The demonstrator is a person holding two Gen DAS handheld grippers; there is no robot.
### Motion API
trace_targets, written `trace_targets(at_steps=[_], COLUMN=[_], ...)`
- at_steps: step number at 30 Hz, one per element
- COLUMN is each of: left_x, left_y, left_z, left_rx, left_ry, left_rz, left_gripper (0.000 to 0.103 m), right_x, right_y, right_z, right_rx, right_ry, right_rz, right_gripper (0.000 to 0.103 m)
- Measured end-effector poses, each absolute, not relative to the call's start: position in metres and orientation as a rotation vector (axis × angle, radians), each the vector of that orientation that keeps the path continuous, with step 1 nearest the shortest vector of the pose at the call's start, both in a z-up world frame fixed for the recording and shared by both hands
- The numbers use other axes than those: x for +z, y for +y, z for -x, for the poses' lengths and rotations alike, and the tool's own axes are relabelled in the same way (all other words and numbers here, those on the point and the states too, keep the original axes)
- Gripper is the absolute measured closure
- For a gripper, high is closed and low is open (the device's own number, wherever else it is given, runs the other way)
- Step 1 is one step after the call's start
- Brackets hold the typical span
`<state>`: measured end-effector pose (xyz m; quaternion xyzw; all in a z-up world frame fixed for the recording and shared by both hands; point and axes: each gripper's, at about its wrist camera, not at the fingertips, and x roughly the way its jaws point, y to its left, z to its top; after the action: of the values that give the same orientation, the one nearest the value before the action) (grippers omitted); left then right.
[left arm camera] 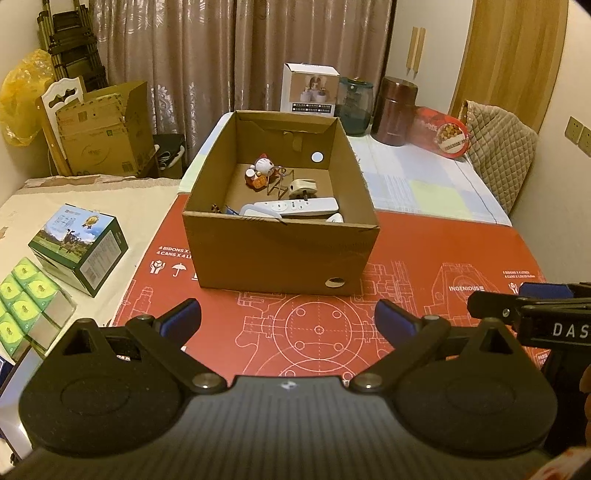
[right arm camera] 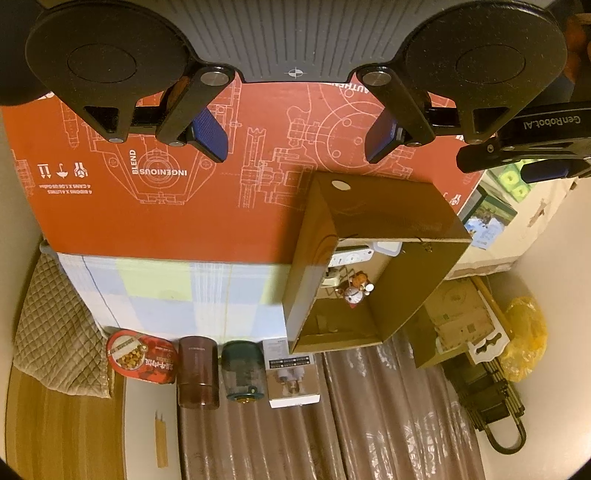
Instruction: Organize rigid objects
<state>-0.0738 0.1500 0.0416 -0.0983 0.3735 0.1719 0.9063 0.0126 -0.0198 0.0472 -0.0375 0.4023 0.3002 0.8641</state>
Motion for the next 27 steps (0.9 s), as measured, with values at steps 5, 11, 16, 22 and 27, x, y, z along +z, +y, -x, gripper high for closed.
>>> trace_targets(at_steps=[5, 11, 16, 22, 27], left_x=[0.0396, 0.0382, 0.0375, 0.0372, 0.0374], left_y=[0.1488, 0.1484, 0.1481, 0.1463, 0.1458], left_z=[0.0726, 0.0729, 0.0724, 0.0708, 0.0704], left_rx=[0.352, 0.349, 0.348, 0.347, 0.345], left_ry=[0.775, 0.775, 0.775, 0.776, 0.776], left_rz=[0.203, 0.203, 0.202, 0.198, 0.196], left_gripper=[0.004, 0.004, 0.004, 0.004, 0.004], right_x=[0.0456, 0.0448, 0.0439, 0.0436, 0.0426], right_y=[-0.0190, -0.0189, -0.0191, -0.0192, -0.0200], right_z=[-0.0141, -0.0137, -0.0139, -0.0142, -0.0157], right_rx=[0.628, 0.625, 0.625, 0.624, 0.620], right_ry=[0.848, 0.850, 0.852, 0.852, 0.852], right_rz=[0.079, 0.076, 0.075, 0.075, 0.072], right_gripper=[0.025, 0.025, 0.025, 0.025, 0.025])
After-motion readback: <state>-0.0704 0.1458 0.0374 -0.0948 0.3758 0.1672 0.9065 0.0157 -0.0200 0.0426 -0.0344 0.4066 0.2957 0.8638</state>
